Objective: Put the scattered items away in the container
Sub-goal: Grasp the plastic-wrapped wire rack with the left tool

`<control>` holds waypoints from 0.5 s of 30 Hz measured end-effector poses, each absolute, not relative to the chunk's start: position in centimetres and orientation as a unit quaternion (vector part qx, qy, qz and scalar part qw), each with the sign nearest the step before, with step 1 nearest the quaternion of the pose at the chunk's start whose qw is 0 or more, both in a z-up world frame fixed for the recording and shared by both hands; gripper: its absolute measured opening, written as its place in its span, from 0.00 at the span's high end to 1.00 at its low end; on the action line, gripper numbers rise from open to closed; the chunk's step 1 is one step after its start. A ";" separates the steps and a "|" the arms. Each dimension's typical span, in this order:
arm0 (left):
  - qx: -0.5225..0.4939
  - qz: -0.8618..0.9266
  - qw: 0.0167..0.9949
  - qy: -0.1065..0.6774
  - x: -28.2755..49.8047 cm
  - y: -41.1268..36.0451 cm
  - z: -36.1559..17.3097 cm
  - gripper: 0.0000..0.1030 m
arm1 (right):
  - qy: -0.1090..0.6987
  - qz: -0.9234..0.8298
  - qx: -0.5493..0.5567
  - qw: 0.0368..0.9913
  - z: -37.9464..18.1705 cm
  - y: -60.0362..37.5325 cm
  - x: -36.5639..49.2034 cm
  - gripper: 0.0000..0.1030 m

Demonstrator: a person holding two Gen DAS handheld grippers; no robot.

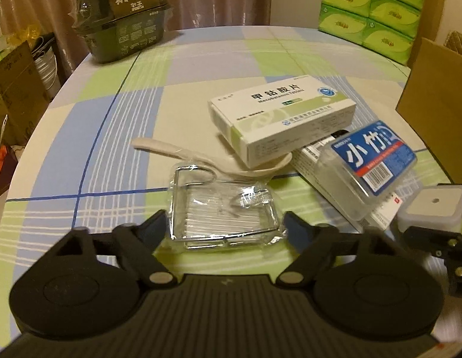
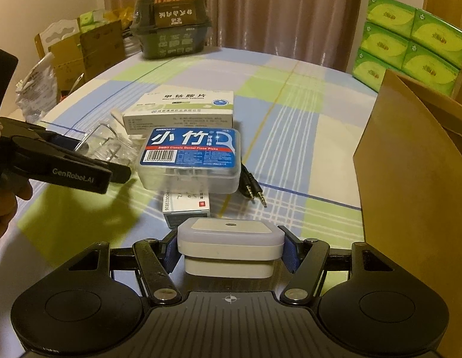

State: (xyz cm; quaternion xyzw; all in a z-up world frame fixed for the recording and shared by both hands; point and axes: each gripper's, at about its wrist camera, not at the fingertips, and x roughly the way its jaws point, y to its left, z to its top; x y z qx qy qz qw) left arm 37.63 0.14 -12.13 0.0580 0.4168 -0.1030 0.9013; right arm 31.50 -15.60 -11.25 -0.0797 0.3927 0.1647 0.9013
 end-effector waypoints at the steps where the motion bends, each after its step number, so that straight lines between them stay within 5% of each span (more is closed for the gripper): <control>1: 0.058 -0.103 0.902 0.415 37.5 0.3 -12.0 0.31 | 0.392 0.163 -0.079 0.902 -11.2 -15.7 31.4 0.40; 15: 0.075 -0.158 0.875 0.451 26.3 -0.3 -10.5 0.33 | 0.403 0.153 -0.052 0.901 -9.7 -16.7 26.1 0.40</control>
